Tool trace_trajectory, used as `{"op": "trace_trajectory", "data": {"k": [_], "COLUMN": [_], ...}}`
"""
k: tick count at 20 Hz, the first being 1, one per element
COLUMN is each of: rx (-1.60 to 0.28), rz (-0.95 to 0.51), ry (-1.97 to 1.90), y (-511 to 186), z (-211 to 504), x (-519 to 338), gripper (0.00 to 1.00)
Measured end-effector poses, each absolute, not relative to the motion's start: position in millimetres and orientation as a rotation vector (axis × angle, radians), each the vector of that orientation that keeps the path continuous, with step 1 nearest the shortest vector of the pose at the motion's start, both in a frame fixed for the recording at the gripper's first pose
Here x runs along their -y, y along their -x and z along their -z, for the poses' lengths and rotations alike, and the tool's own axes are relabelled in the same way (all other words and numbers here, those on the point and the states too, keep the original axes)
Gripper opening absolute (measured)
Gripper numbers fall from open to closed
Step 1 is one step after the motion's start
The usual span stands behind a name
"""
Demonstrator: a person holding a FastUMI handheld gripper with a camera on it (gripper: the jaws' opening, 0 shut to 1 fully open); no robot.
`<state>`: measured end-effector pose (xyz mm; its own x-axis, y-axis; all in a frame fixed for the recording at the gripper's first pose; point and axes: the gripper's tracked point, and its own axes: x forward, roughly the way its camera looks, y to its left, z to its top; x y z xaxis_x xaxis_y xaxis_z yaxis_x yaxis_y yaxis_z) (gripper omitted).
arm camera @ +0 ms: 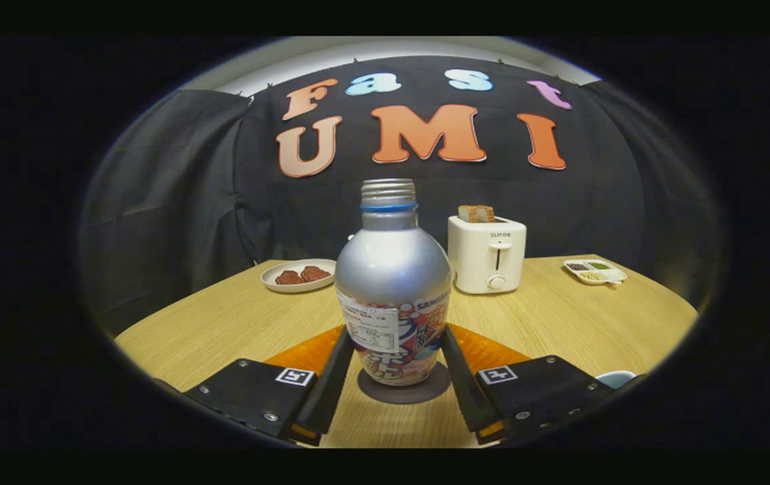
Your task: Take the bottle from table, then pour the juice into the cup, finally place the bottle on the coaster
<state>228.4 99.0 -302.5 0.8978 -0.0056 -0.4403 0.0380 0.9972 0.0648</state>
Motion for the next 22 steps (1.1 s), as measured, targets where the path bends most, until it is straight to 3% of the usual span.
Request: {"op": "trace_trajectory", "data": {"k": [14, 22], "rx": [-0.483, -0.487], "rz": [0.036, 0.036], "ry": [-0.073, -0.092], "y": [-230.2, -221.6], "z": [331.2, 331.0], "x": [-100.8, -103.2], "gripper": [0.74, 0.82]}}
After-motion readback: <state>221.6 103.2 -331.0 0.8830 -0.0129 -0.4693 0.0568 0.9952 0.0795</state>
